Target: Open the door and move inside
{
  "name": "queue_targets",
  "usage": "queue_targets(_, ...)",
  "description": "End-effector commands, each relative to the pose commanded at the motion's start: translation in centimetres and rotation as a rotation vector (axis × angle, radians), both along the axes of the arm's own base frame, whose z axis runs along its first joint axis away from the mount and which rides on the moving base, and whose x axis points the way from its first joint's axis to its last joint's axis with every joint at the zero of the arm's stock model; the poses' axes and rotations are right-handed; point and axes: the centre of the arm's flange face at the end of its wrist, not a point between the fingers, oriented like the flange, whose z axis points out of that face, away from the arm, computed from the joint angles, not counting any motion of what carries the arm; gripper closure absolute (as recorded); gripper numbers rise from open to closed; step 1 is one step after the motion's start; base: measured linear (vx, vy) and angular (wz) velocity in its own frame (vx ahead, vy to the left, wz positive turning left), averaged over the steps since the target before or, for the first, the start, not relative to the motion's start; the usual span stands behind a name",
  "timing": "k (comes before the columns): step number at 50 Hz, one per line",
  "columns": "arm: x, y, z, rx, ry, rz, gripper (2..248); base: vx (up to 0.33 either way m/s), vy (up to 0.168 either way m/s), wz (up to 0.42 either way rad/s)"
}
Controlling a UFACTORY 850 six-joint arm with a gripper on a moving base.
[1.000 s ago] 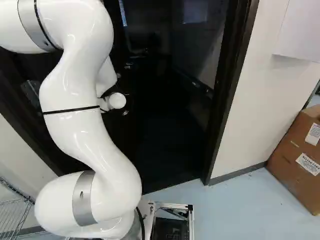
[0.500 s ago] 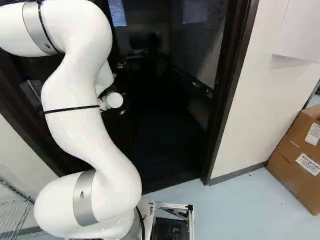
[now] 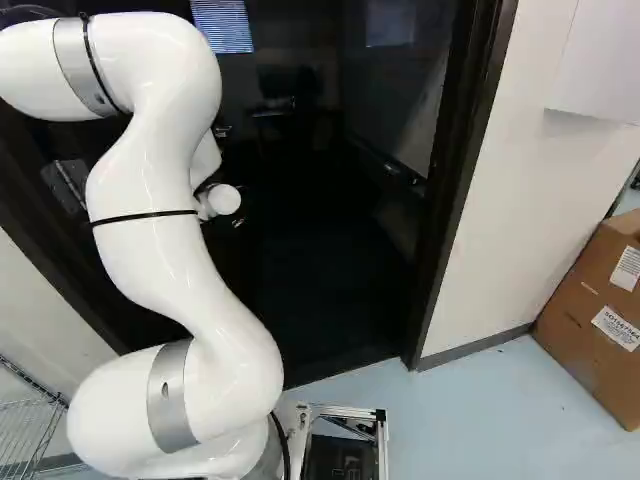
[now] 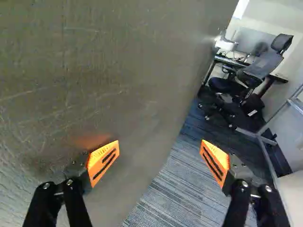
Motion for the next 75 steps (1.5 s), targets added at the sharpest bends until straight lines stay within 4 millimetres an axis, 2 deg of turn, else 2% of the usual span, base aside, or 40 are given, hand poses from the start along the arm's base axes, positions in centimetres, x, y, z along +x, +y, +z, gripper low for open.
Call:
queue_targets(34,1.2,3.2,-0.4,0.003,-0.020,0.049,3,0.000,0.000,0.000)
queue_targets(75,1.5,3.8,-0.5,0.005,-0.025,0.054,3,0.000,0.000,0.000)
